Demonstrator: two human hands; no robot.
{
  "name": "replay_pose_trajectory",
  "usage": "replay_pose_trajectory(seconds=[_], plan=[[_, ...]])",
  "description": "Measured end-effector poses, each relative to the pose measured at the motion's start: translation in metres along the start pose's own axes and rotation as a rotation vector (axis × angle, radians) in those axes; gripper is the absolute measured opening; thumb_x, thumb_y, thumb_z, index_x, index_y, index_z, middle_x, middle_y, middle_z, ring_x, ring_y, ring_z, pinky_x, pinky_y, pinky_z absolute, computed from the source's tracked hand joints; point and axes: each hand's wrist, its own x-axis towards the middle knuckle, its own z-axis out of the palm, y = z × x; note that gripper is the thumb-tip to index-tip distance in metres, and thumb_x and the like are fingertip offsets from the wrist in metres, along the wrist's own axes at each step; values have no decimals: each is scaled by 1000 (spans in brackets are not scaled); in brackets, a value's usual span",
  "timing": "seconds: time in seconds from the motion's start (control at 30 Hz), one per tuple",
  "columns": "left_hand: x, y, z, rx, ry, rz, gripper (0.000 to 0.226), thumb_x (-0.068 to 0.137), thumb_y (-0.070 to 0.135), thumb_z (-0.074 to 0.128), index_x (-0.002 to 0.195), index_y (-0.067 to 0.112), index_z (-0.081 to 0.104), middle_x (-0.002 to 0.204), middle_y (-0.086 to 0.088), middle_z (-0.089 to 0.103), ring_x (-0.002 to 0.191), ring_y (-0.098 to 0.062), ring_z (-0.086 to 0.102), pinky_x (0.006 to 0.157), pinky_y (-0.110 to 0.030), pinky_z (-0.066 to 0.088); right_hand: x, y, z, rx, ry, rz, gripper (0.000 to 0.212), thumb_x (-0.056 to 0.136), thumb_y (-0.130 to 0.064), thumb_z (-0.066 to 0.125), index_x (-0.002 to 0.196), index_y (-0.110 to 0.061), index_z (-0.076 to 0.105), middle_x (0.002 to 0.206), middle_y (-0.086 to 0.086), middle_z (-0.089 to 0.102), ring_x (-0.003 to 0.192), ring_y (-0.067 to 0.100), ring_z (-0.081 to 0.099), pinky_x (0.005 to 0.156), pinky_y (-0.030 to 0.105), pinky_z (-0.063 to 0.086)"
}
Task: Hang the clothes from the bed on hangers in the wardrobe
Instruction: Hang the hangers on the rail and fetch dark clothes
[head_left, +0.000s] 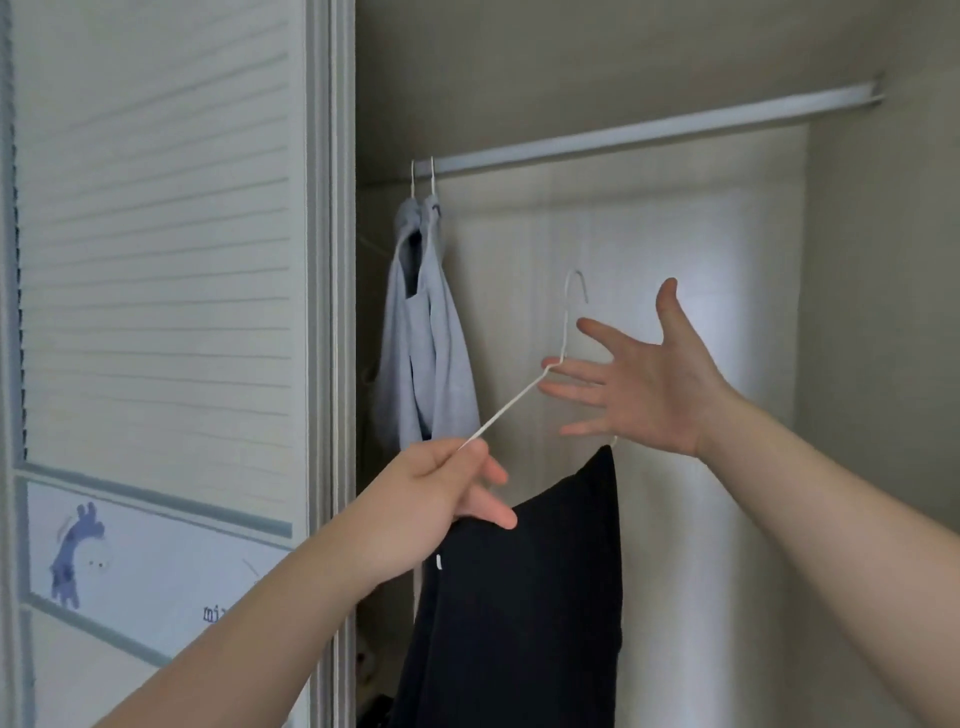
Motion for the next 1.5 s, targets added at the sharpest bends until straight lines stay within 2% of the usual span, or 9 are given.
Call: replay_pose_trajectory(seconds=[0.2,0.33,0.5,0.77,1.0,1.1,1.2,1.33,1.5], plan=[[80,26,-23,86,63,72,38,108,33,34,106,9,63,84,-11,77,91,-22,73,102,-40,49,81,-52,-5,-82,-34,-76,101,69,-94,31,151,-35,28,137,22,55,119,42,59,103,71,30],[127,54,-33,108,140,120,39,109,32,34,107,3,60,88,-19,76,78,-16,72,68,-16,53,135,-88,-8,-125,-73,-154,103,69,-94,30,152,-33,27,138,23,53,118,41,60,104,71,28],[186,87,-47,217,261,205,38,109,32,34,106,4,61,88,-21,75,64,-11,68,58,-12,48,191,-135,-14,-152,-113,-256,106,67,-95,31,152,-31,27,135,25,54,115,39,62,104,71,28],[259,130,-65,436,409,295,39,109,35,31,100,11,60,76,-6,77,95,-28,71,96,-42,53,256,-195,-12,-190,-126,-362,106,68,-96,26,150,-29,33,125,23,60,110,37,65,102,67,35],[306,142,-71,524,467,279,37,108,35,33,97,13,60,75,-7,76,87,-29,70,95,-45,53,295,-207,-15,-166,-99,-389,106,70,-94,24,150,-26,33,131,20,57,108,36,66,102,65,36],[319,141,-71,603,465,213,37,108,34,31,98,12,59,82,-11,77,76,-18,67,75,-32,54,308,-199,-23,-136,-78,-348,106,71,-94,25,149,-22,36,139,21,51,110,36,64,102,65,37],[321,135,-71,683,451,171,36,108,31,31,93,14,58,89,-14,77,79,-22,69,58,-26,47,320,-186,-33,-123,-83,-313,105,72,-93,25,147,-22,39,136,21,54,108,36,66,102,65,37],[323,119,-76,785,476,145,40,105,31,36,93,6,66,88,-16,76,88,-32,71,86,-41,57,330,-169,-42,-140,-96,-273,105,70,-94,26,146,-23,38,132,20,58,106,36,67,99,63,41],[318,121,-83,914,483,152,33,103,23,38,97,7,66,85,-8,76,81,-26,71,84,-38,57,335,-156,-43,-267,-45,-318,84,78,-88,27,128,-25,50,117,11,69,99,34,70,87,54,53]])
